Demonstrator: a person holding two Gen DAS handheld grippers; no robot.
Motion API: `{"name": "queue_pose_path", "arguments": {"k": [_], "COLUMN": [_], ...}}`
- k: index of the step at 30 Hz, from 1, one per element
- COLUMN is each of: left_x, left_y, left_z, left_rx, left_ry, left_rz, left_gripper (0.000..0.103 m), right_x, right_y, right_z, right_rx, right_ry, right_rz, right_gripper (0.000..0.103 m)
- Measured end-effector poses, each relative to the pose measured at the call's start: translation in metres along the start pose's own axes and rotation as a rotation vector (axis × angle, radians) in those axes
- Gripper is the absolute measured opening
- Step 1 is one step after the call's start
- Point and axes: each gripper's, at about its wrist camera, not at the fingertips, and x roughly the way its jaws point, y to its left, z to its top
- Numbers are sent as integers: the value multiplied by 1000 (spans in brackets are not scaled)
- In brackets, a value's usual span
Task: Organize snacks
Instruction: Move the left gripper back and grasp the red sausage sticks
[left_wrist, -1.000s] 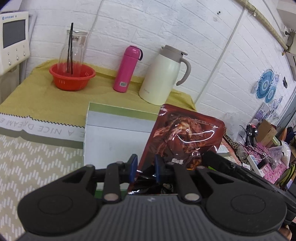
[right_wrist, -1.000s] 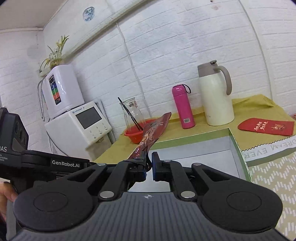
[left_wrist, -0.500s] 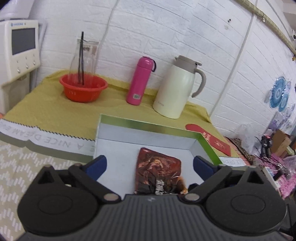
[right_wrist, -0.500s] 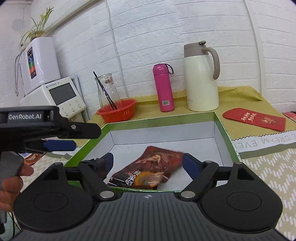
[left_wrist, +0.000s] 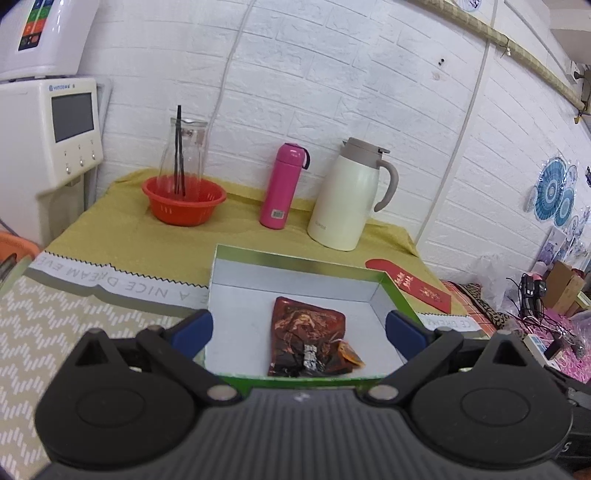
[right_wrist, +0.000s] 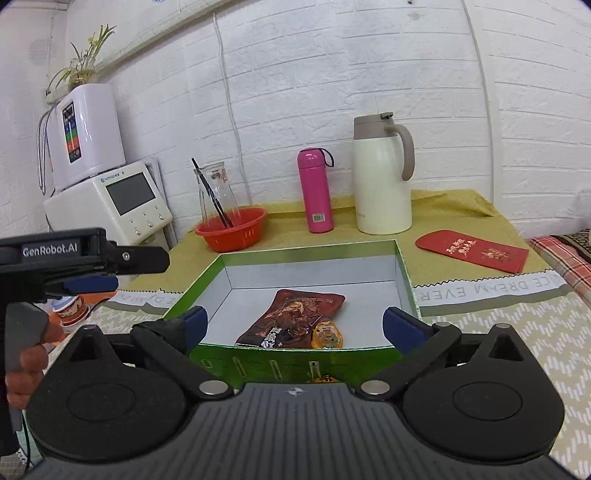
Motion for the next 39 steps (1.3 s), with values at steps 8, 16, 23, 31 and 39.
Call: {"name": "queue_pose_path", "arguments": {"k": [8,16,23,31,39], "left_x": [-52,-76,-77,-75,-64], "left_y": [-22,-23,-28,-32,-51], "left_z": [-45,-112,-157,-174,-177], "left_rx": [61,70,111,91,146], "left_ry": [22,86,170,224,262], "left_rz": [-17,-44,-100,-170,-234], "left_gripper": [98,98,98,98,98], "right_x": [-75,-102,-108,-98,-108], "right_y": [-2,-15,-13,-21,-28], "right_z": [-31,-101,-139,-150,-151], "right_rx": [-53,-35,-78,-68,-69], "right_ry": [-20,97,160,167,142], "right_rz": [-14,-9,-81,-107,-115], "right_gripper": [103,103,103,103,103]}}
